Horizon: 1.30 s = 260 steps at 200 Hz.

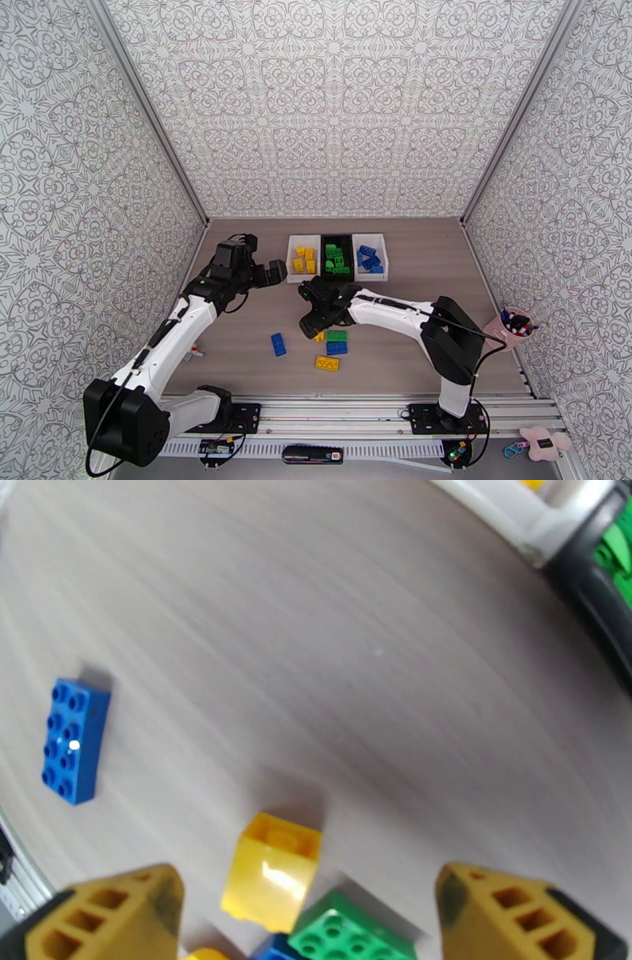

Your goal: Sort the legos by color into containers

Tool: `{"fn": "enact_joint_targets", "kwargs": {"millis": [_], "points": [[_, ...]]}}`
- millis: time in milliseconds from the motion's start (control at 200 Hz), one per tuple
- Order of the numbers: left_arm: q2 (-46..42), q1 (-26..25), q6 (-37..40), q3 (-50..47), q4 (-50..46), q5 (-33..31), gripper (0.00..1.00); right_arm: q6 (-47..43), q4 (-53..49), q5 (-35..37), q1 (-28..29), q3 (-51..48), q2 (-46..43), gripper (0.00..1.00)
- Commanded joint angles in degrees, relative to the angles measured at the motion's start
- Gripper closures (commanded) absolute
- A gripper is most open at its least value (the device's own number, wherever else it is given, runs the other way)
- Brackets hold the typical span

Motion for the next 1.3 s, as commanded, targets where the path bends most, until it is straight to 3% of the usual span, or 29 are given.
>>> {"fn": "enact_joint_targets", "kwargs": {"millis": [0,205,395,700,755,790,825,1295], "points": [[-0.46,0.82,-0.89,-0.65,-0.83,0.78,0.0,-1.34,-7.14,-2.03,0.65,4.48,3.69,0.13],[0.6,0.88,-1.3,-0.27,-0.43,1.5,0.0,-0.93,-11.59,-0.8,0.73,9.09,8.11,0.2],[0.7,0.87,-1.35,-0.5,-0.45,1.37,0.0,-0.33,-11.47,0.41,0.7,8.86,8.59,0.38],[0.72,0.54,-1.29,-0.89,-0.21,0.64,0.0,0.02,-10.87,0.45,0.75,8.6,9.1,0.55],[0.69,0.45,-1.03,-1.03,-0.31,0.21,0.0,0.07,-10.65,0.37,0.74,8.4,8.95,0.6],[0.71,0.45,-0.78,-1.02,-0.39,0.0,0.0,0.03,-10.43,0.37,0.68,8.16,8.81,0.75],[0.69,0.37,-0.54,-1.1,-0.5,-0.22,0.0,0.05,-10.21,0.45,0.61,8.06,8.58,0.81],[-2.82,-1.22,1.35,-5.62,2.95,-3.01,0.0,2.48,-1.89,8.4,-1.77,5.38,-1.27,0.81]]}}
